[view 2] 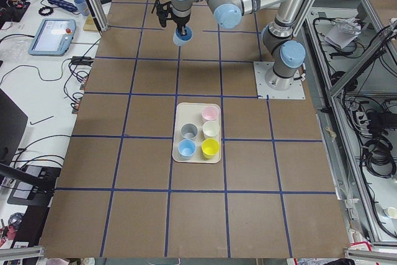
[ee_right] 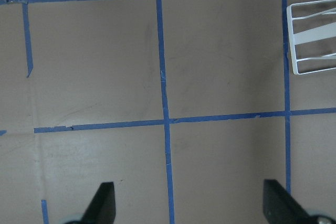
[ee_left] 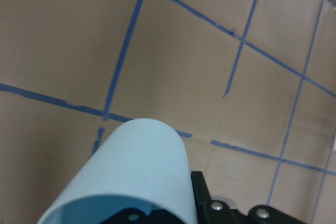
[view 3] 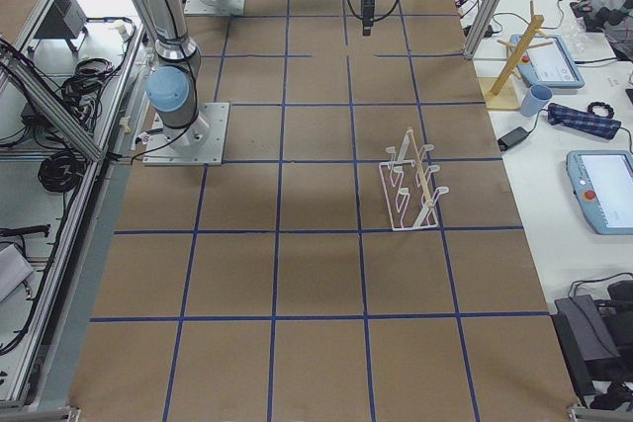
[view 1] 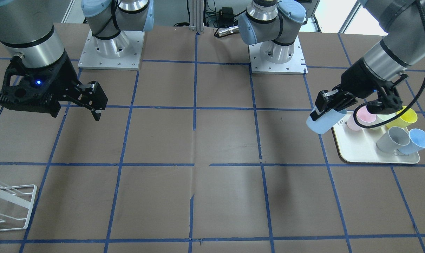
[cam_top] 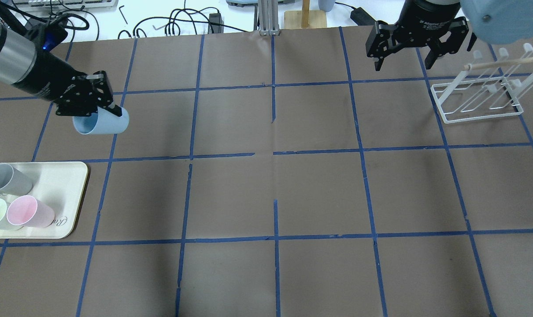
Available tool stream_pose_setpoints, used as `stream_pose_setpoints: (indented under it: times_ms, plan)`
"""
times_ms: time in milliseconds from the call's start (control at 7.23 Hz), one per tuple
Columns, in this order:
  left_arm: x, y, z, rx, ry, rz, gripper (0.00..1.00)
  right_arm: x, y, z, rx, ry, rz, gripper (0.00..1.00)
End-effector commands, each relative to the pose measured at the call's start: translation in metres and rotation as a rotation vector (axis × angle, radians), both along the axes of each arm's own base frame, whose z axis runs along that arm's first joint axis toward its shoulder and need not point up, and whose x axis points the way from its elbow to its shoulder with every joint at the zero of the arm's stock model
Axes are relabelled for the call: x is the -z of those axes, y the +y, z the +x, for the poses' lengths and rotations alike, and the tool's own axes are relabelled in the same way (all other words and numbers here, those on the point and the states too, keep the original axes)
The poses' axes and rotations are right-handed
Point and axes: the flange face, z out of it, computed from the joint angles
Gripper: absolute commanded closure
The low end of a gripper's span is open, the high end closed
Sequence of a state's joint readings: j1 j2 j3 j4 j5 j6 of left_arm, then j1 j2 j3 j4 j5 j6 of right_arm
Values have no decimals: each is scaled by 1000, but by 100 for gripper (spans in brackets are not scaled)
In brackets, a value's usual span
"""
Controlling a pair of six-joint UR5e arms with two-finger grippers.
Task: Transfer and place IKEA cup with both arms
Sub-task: 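Carry the cup with the left gripper down over the white tray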
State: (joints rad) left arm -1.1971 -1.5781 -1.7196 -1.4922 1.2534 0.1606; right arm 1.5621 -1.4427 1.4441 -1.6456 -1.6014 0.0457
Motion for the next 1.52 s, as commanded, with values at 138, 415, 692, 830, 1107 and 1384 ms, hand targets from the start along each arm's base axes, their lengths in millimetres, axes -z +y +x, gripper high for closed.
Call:
stream_pose_setpoints:
  times_ms: [138, 415, 692, 830, 1107, 1384]
  plan:
    - [23, 10, 61, 328, -285, 131, 100, -1, 4, 5, -7, -27, -3, 0]
    - [48, -5, 82, 442, -356, 171, 100, 3, 6, 5, -7, -27, 4, 0]
    - [85, -24, 102, 519, -371, 197, 100, 4, 7, 5, -4, -29, 6, 0]
    - [103, -31, 117, 528, -377, 210, 100, 5, 7, 5, -4, -29, 9, 0]
    - [135, -36, 154, 518, -353, 228, 100, 4, 7, 5, 0, -31, 7, 0]
    - [155, -41, 166, 525, -352, 238, 100, 4, 7, 5, 0, -30, 7, 0]
